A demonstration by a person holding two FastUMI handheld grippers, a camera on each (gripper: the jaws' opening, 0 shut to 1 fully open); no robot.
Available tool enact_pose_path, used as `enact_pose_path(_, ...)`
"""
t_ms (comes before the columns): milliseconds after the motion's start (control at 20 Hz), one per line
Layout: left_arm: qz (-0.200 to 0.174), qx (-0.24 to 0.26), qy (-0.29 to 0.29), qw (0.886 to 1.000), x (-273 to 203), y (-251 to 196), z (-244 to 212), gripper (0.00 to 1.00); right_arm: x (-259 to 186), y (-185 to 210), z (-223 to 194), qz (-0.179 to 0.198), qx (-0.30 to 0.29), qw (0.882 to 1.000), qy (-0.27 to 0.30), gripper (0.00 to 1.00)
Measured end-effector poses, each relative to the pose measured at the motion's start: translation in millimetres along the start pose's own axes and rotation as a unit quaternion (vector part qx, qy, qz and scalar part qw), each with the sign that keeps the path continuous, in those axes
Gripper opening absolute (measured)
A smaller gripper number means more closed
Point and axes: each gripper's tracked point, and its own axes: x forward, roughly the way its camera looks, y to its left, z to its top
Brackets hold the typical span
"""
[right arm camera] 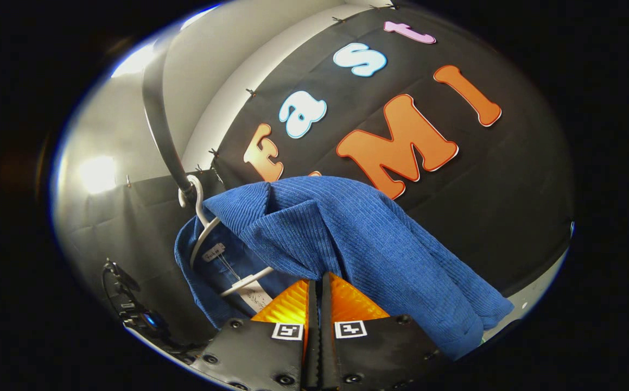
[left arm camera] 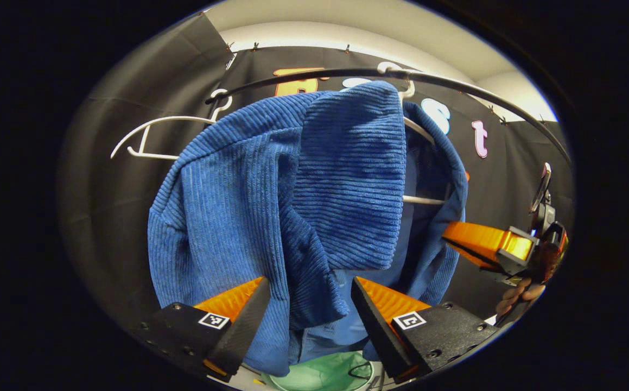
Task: Grasp the clothes on the hanger with both hands and then place them into the laundry hamper below.
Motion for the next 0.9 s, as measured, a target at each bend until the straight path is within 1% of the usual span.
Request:
enact_pose_path(50, -0.006, -0.008, -0.003, 1.000, 2.6, -2.7, 1.5, 0.93, -2.8, 0.4, 3.9, 0.002, 0.002, 1.000, -0.004, 0.08)
enact_pose_path(150, -0.009, -0.023, -0.013, 1.000, 0.1, -1.6, 8.0, 0.67, -9.8, -0.5, 10.6, 0.007, 0.010, 1.000, -0.006, 0.08)
enact_pose_path(300, -0.021, -0.021, -0.020, 0.999, -5.5, 1.3, 18.4, 0.28, -16.2, 0.1, 22.3, 0.023, 0.042, 0.999, -0.004, 0.08)
enact_pose_path(400, -0.056, -0.041, -0.031, 0.997, -14.3, -7.0, 32.0, 0.02, -19.7, -1.0, 35.3, 0.041, 0.080, 0.996, -0.012, 0.08)
enact_pose_path(450, -0.074, -0.051, -0.033, 0.995, -20.9, -11.8, 39.3, 0.00, -19.4, -3.3, 41.9, 0.049, 0.100, 0.994, -0.019, 0.08)
enact_pose_path(500, -0.084, -0.052, -0.035, 0.995, -27.2, -11.5, 46.4, 0.00, -18.0, -3.1, 47.8, 0.059, 0.121, 0.991, -0.024, 0.07)
enact_pose_path(600, -0.091, -0.036, -0.047, 0.994, -40.3, -8.2, 65.3, 0.00, -14.5, -1.9, 58.2, 0.080, 0.156, 0.984, -0.031, 0.07)
enact_pose_path(700, -0.108, -0.031, -0.059, 0.992, -55.1, -8.7, 86.9, 0.00, -13.9, -5.2, 67.8, 0.091, 0.175, 0.980, -0.035, 0.07)
enact_pose_path(800, -0.121, -0.042, -0.066, 0.990, -66.1, -5.6, 105.9, 0.00, -14.6, -3.3, 77.6, 0.104, 0.188, 0.976, -0.046, 0.07)
enact_pose_path(900, -0.123, -0.053, -0.078, 0.988, -77.0, 8.3, 124.9, 0.00, -10.5, -5.8, 90.5, 0.100, 0.200, 0.973, -0.059, 0.07)
